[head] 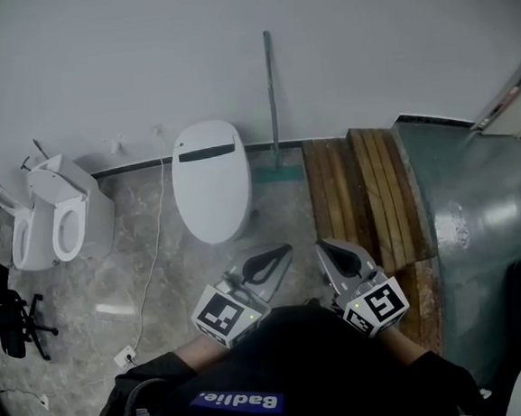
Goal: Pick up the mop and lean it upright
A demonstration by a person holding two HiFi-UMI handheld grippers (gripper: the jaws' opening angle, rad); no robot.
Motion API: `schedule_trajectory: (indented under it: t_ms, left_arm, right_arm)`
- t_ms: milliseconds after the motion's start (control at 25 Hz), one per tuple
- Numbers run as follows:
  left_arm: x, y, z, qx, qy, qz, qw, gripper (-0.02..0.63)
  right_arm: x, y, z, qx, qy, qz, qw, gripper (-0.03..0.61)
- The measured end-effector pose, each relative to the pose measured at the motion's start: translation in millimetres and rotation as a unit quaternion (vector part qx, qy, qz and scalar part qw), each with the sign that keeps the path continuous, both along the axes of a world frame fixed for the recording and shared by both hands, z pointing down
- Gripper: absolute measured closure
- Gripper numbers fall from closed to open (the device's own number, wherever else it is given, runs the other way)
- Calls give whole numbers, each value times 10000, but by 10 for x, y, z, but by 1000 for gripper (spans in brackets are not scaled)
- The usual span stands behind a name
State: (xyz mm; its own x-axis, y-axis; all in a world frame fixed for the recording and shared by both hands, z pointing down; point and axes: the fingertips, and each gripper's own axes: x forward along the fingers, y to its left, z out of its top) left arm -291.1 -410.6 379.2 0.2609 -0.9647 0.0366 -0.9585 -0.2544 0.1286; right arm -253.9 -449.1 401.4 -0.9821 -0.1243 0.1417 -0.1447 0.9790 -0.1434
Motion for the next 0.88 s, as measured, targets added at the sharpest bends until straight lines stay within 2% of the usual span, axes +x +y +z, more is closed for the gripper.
schedule_trajectory:
  t_ms: [880]
  left_arm:
    - [29,55,-34,-7,-143,-27,9999,594]
  right_arm:
    - [65,29,28,95,-62,-54,9999,575]
